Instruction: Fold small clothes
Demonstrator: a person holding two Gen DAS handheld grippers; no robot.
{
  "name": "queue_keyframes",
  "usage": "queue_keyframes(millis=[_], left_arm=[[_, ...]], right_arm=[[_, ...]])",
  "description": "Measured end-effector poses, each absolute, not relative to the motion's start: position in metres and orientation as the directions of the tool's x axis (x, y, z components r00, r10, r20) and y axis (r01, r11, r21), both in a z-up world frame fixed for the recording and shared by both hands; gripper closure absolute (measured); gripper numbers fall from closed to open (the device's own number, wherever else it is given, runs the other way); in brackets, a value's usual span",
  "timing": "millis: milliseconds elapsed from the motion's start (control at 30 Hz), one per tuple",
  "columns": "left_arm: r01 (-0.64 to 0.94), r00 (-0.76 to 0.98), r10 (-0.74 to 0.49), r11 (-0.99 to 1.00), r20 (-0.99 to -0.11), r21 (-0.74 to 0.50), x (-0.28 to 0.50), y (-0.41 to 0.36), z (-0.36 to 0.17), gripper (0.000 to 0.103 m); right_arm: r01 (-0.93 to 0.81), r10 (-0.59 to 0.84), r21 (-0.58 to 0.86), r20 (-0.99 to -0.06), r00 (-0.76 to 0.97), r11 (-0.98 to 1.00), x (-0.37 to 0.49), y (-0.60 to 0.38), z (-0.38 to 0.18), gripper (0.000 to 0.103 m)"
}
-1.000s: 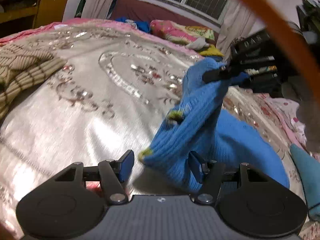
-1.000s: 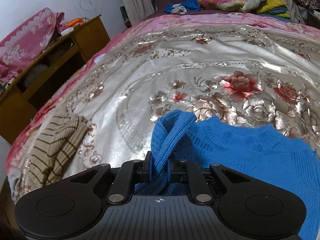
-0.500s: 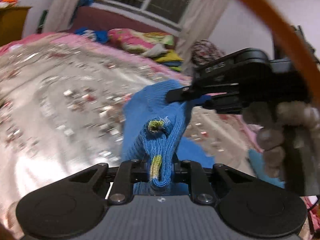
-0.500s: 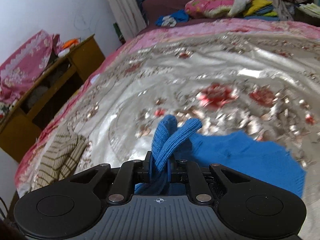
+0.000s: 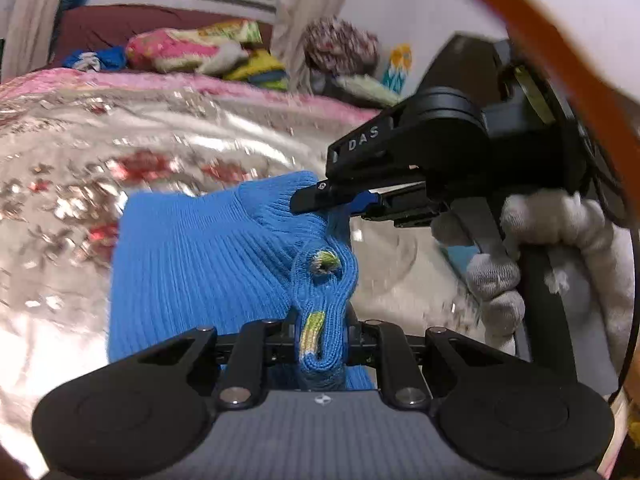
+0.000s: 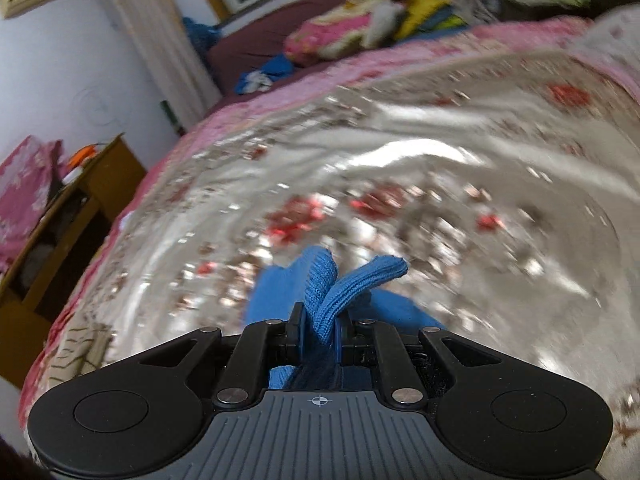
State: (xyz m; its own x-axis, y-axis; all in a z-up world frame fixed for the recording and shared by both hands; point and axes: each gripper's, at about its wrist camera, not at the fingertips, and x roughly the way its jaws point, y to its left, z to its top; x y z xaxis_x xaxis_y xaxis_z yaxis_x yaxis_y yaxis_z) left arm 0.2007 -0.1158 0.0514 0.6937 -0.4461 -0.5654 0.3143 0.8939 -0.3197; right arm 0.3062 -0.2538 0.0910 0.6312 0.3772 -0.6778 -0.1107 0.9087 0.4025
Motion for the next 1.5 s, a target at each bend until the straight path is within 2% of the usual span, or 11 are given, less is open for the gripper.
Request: queue_keyframes(millis=[300, 433, 533, 800, 967, 1167, 1233, 1333, 1500], left_arm=[[0.329, 0.669, -0.431, 0.902, -0.606, -0.278, 0.191, -0.137, 0.037, 0.080], [0.374, 0.655, -0.454, 0.889, -0.604, -0.263, 0.180, -0.141, 0.038, 0.071], [0.407, 0.641, -0.475, 0.876, -0.602, -0.258, 0.168, -0.141, 0.042, 0.066], [0.423, 0.610, -0.502, 0.861, -0.612, -0.284, 0.133, -0.104, 0.052, 0.064], [0.379, 0.645, -0.466, 0.883, -0.606, -0.277, 0.129, -0.080, 0.058, 0.064], [0.295, 0.700, -0.408, 0.912, -0.586, -0.284, 0.145, -0.060, 0.062, 0.064], [0.269, 0.703, -0.376, 0.926, -0.603, -0.265, 0.155, -0.058, 0.055, 0.064], [0.240, 0.667, -0.354, 0.935, -0.655, -0.260, 0.168, -0.055, 0.039, 0.064], [0.272, 0.654, -0.352, 0.935, -0.669, -0.227, 0.164, -0.058, 0.038, 0.064]], right_arm=[[-0.031, 0.355, 0.423, -0.718, 0.598, 0.906, 0.308, -0.279, 0.040, 0.090], [-0.022, 0.360, 0.431, -0.723, 0.590, 0.902, 0.306, -0.280, 0.034, 0.085], [-0.014, 0.364, 0.443, -0.718, 0.594, 0.896, 0.304, -0.283, 0.036, 0.084], [-0.038, 0.320, 0.399, -0.670, 0.670, 0.916, 0.268, -0.291, 0.067, 0.083], [-0.157, 0.417, 0.430, -0.620, 0.665, 0.889, 0.220, -0.277, 0.083, 0.083], [-0.188, 0.402, 0.368, -0.680, 0.613, 0.910, 0.206, -0.257, 0.063, 0.084], [-0.163, 0.393, 0.374, -0.696, 0.601, 0.913, 0.203, -0.260, 0.052, 0.093], [-0.124, 0.368, 0.369, -0.721, 0.587, 0.921, 0.197, -0.267, 0.037, 0.094], [-0.104, 0.380, 0.392, -0.735, 0.561, 0.914, 0.193, -0.277, 0.025, 0.095]])
